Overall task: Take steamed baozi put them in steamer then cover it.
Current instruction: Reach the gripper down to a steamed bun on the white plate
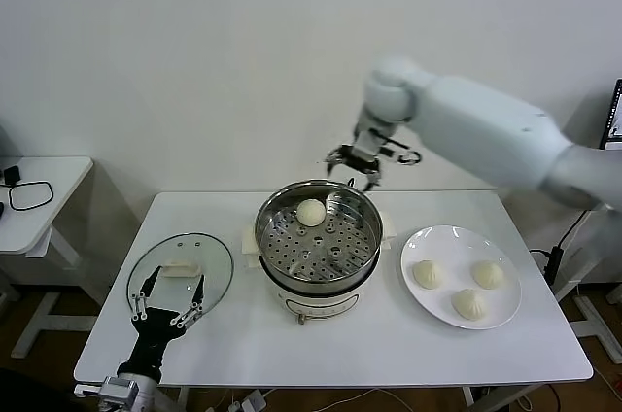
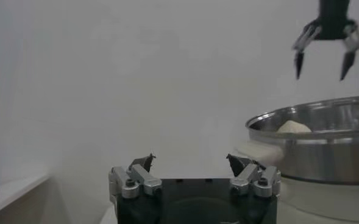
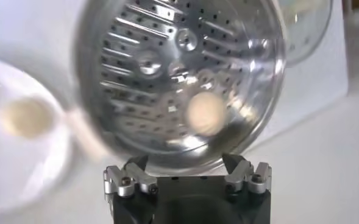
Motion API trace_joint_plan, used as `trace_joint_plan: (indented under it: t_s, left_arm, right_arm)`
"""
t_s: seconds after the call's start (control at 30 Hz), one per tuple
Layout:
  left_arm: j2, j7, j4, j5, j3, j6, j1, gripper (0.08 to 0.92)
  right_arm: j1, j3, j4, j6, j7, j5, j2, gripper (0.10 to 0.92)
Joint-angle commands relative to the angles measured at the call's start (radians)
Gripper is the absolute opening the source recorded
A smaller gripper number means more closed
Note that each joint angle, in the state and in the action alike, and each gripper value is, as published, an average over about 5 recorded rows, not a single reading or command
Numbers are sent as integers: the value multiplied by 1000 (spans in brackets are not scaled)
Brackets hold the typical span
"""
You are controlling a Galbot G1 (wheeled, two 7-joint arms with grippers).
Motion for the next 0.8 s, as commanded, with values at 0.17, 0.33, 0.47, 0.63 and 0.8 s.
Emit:
trace_joint_plan:
  t_s: [0.17,0.33,0.47,0.63,0.8]
  left_arm:
    - [-5,-2,-19,5,24,-9,13,823]
    - [-11,-3,-19,12,31,-14,13,823]
    - [-11,-2,-16,15,30,-19,13,823]
    - [-11,-2,-3,19,28,-25,10,823]
    - [-11,-2,13,20,33,-28,3,823]
  right_arm:
    - [-258,94,45,-425,-84,143,-392,823]
    - [-428,227,-26,-403,-22,25,-352,823]
    - [-512,302,-90,-393,9,-22,-304,823]
    - [-562,342,-135,-388,38,-51,-262,823]
    - [-579,355,-160,-391,59,-51,-223,823]
